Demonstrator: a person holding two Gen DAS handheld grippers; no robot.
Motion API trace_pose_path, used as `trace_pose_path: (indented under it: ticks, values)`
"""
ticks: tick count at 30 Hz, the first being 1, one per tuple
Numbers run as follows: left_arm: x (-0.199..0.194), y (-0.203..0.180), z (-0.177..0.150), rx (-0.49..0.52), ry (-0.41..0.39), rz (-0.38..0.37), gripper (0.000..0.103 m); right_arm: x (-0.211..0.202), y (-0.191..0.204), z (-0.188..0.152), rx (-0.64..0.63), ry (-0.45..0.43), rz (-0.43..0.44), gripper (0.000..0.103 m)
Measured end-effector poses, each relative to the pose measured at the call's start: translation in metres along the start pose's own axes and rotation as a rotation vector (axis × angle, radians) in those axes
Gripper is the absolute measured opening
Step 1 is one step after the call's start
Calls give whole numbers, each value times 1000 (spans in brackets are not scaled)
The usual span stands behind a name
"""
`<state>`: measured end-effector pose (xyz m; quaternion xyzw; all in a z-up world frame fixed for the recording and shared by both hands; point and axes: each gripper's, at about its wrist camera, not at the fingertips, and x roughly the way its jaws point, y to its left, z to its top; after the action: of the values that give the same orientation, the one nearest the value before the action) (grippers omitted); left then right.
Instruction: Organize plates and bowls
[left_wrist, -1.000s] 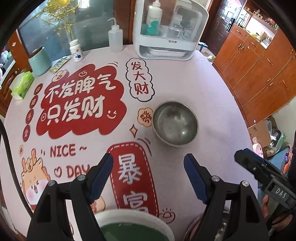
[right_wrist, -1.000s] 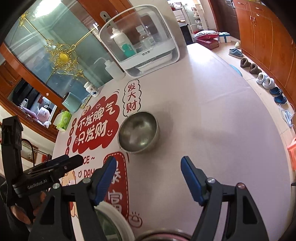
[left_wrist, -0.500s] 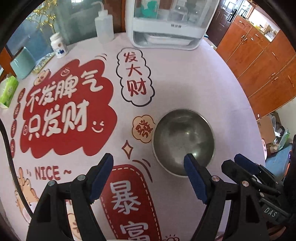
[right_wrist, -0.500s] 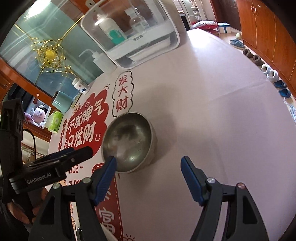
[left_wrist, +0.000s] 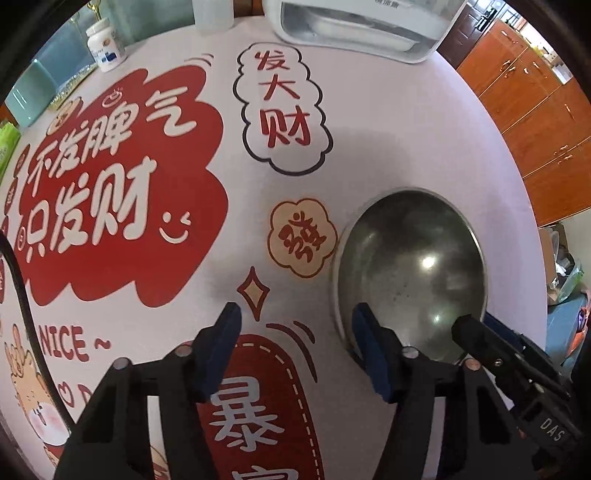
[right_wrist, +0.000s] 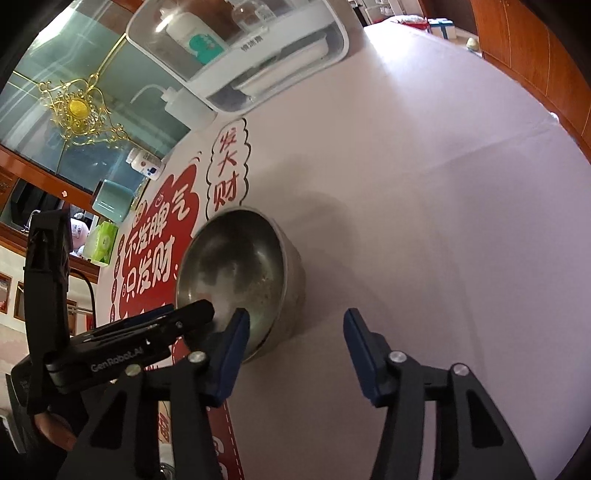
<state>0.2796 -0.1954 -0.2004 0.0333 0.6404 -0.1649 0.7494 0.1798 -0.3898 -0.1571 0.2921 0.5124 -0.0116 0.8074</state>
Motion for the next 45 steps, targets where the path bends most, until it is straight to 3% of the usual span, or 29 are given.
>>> trace_pose_path:
  ticks: [4,13,23,33,45]
  values:
    - [6,2,-1,-25,11,-14,58,1,0,0,4,0,24,37]
    - [12,3,-4,-47,16,-78,38,1,4,0,-1,-6,64,21]
    - [12,-5,-11,-56,24,-151,12,0,5,-3,16,-1,54,16]
    - [4,-6,-14,-43,23,-140,11,-9,5,-9,34,-1,46,14]
    - [-47,-19,-32,-30,-40,-150,11,-61,15,-19,24,-69,81,13]
